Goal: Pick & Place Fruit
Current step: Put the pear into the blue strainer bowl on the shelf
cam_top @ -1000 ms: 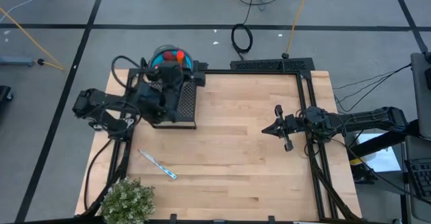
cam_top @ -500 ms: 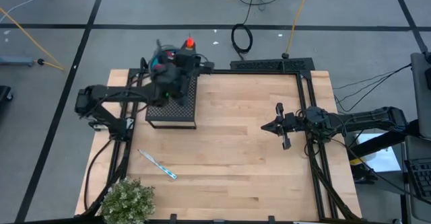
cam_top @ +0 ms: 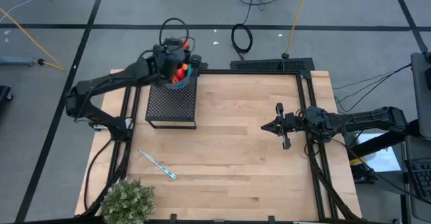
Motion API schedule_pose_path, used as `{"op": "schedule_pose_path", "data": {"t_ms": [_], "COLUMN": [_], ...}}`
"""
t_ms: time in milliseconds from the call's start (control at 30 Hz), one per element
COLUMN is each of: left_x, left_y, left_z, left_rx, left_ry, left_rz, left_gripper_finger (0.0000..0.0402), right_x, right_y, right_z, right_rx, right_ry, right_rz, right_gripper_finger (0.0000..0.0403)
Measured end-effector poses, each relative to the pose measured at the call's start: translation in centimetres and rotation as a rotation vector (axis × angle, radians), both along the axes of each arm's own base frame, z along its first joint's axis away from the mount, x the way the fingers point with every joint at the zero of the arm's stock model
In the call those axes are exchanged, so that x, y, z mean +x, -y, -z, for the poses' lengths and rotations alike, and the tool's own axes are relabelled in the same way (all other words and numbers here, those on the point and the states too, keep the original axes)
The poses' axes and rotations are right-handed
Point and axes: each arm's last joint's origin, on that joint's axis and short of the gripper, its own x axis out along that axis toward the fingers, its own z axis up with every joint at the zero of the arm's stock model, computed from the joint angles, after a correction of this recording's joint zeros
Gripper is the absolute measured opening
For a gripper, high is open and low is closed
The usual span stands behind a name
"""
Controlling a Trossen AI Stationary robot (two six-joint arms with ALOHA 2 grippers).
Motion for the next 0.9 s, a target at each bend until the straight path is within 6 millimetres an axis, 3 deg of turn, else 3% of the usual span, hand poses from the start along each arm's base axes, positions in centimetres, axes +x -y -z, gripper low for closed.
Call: {"op": "schedule_pose_path", "data": {"t_ms": [200, 367, 667, 900], "left_x": [-2.1, -2.8, -4.4, -4.7], "left_y": [-2.1, -3.4, -3.6, -3.5], "left_z": [1.8, 2.8, 4.1, 4.3], "left_rx": [-0.244, -0.425, -0.654, -0.672], "left_ry": [0.004, 0.041, 0.050, -0.005], "left_rz": [-0.007, 0.060, -0.001, -0.003], "left_gripper_finger": [0.0092, 0.0092, 0.0092, 0.0092], "right_x": [0.0, 0.0, 0.0, 0.0], "right_y": [0.0, 0.0, 0.0, 0.0], "right_z": [0.0, 0.0, 0.0, 0.0], "right_rx": [0.000, 0.000, 0.000, 0.000], "right_ry": [0.000, 0.000, 0.000, 0.000], "right_rz": [0.000, 0.000, 0.000, 0.000], "right_gripper_finger": [0.0000, 0.0000, 0.0000, 0.0000]}}
